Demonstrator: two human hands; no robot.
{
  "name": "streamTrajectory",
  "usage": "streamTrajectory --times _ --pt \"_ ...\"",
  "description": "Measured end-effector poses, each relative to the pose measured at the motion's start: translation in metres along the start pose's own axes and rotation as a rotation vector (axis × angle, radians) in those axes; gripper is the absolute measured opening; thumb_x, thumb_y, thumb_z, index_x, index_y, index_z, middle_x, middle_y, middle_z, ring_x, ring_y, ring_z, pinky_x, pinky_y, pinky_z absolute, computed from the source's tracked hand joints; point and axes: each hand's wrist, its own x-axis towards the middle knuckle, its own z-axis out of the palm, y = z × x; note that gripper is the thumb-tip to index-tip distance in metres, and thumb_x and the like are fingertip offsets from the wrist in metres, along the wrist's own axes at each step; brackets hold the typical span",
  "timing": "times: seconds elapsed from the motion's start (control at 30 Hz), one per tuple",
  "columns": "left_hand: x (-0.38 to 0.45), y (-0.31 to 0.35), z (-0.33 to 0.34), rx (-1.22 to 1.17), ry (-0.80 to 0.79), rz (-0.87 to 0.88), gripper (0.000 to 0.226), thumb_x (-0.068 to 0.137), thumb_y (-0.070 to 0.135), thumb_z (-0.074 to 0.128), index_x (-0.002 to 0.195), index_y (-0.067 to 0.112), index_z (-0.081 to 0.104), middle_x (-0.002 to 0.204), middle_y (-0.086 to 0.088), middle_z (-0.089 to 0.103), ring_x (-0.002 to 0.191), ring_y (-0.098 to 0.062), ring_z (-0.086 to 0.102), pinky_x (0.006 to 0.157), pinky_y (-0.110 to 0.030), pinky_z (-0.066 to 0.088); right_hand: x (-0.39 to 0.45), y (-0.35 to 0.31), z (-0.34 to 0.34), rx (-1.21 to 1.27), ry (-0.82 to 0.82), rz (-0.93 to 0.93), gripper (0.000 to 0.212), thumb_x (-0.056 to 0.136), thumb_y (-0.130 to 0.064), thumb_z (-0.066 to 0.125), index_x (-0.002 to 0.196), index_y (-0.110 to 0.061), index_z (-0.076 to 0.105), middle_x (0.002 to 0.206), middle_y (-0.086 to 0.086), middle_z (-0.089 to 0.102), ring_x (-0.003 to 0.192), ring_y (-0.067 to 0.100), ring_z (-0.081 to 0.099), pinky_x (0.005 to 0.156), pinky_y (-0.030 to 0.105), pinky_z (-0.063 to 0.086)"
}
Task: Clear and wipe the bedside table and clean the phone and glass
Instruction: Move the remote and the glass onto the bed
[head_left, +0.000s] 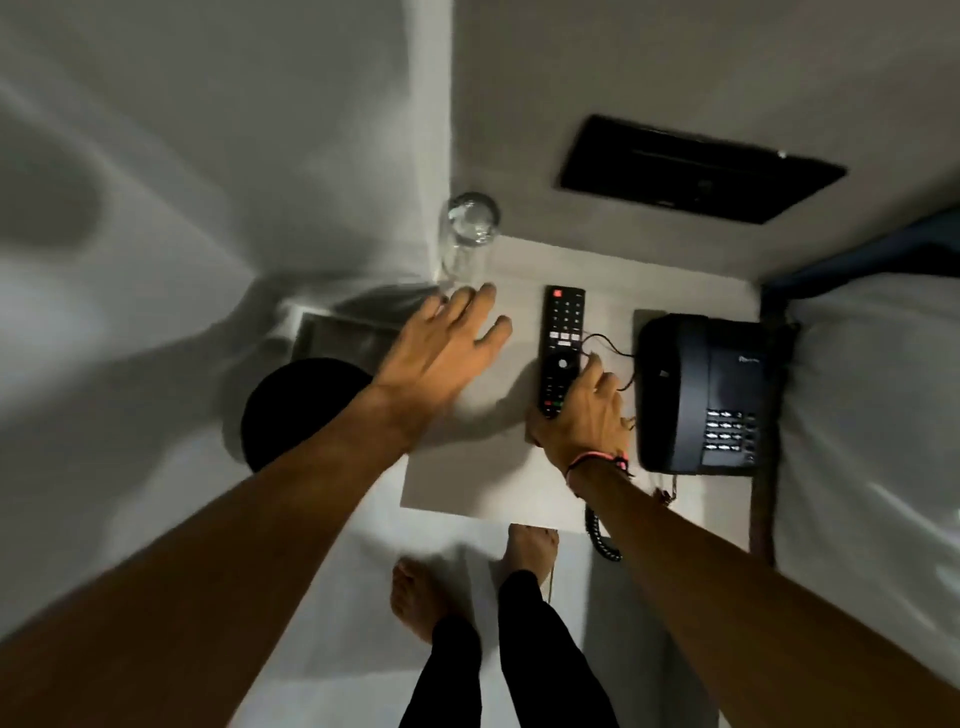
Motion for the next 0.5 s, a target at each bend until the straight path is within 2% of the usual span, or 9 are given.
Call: streamTrajectory --times 0.07,0.13,0.17,0.23,0.27,0.33,0.5 --pt "0.041 -0.006 0.006 0.188 -0.097 0.132 0.052 0.081 0.004 0.051 0.132 0.015 0.049 0.15 -0.022 0.041 0.13 -0.036 0.048 0.103 -0.047 0.043 0.003 -0.001 0.005 0.036 -0.036 0.018 0.088 0.071 -0.041 0.076 0.139 -0.01 0.029 0.129 0.013 0.044 0.12 0.037 0.048 0.088 0.052 0.049" --pt "0.08 -0.017 0.013 0.345 -0.192 0.219 0.057 0.079 0.019 0.071 0.131 0.019 0.05 0.147 -0.019 0.046 0.132 -0.034 0.048 0.105 -0.049 0.042 0.009 0.001 0.012 0.066 -0.051 0.042 0.09 0.072 -0.043 0.076 0.14 -0.009 0.028 0.129 0.013 0.042 0.119 0.036 0.047 0.086 0.051 0.05" --pt "0.093 -0.024 0.013 0.455 -0.225 0.249 0.055 0.078 0.026 0.075 0.129 0.02 0.054 0.144 -0.018 0.051 0.131 -0.032 0.051 0.104 -0.049 0.044 0.012 0.0 0.016 0.079 -0.044 0.051 0.089 0.073 -0.042 0.075 0.14 -0.009 0.028 0.129 0.012 0.042 0.118 0.035 0.046 0.085 0.05 0.05" --pt "0.107 -0.035 0.015 0.667 -0.314 0.272 0.06 0.079 0.033 0.078 0.133 0.022 0.053 0.146 -0.018 0.05 0.136 -0.032 0.046 0.111 -0.051 0.038 0.016 -0.002 0.022 0.108 0.001 0.051 0.079 0.079 -0.042 0.07 0.138 -0.009 0.031 0.127 0.012 0.042 0.117 0.034 0.047 0.083 0.048 0.05" --pt "0.113 -0.039 0.018 0.711 -0.372 0.278 0.07 0.077 0.033 0.081 0.137 0.017 0.049 0.148 -0.019 0.047 0.138 -0.033 0.042 0.115 -0.054 0.034 0.018 -0.002 0.024 0.13 0.024 0.054 0.072 0.083 -0.043 0.066 0.136 -0.009 0.032 0.126 0.012 0.043 0.117 0.034 0.048 0.081 0.047 0.051" --pt "0.12 -0.039 0.017 0.727 -0.434 0.277 0.073 0.074 0.032 0.084 0.137 0.015 0.05 0.142 -0.017 0.051 0.134 -0.035 0.043 0.114 -0.057 0.032 0.023 -0.001 0.028 0.18 0.046 0.053 0.063 0.087 -0.044 0.059 0.133 -0.008 0.035 0.125 0.012 0.044 0.114 0.034 0.049 0.077 0.045 0.05" --pt "0.126 -0.035 0.02 0.663 -0.457 0.227 0.061 0.074 0.028 0.084 0.128 0.018 0.058 0.122 -0.013 0.06 0.114 -0.031 0.052 0.099 -0.051 0.047 0.027 0.011 0.033 0.308 0.051 0.015 0.048 0.088 -0.024 0.06 0.126 -0.004 0.037 0.121 0.016 0.045 0.108 0.04 0.053 0.079 0.049 0.051"
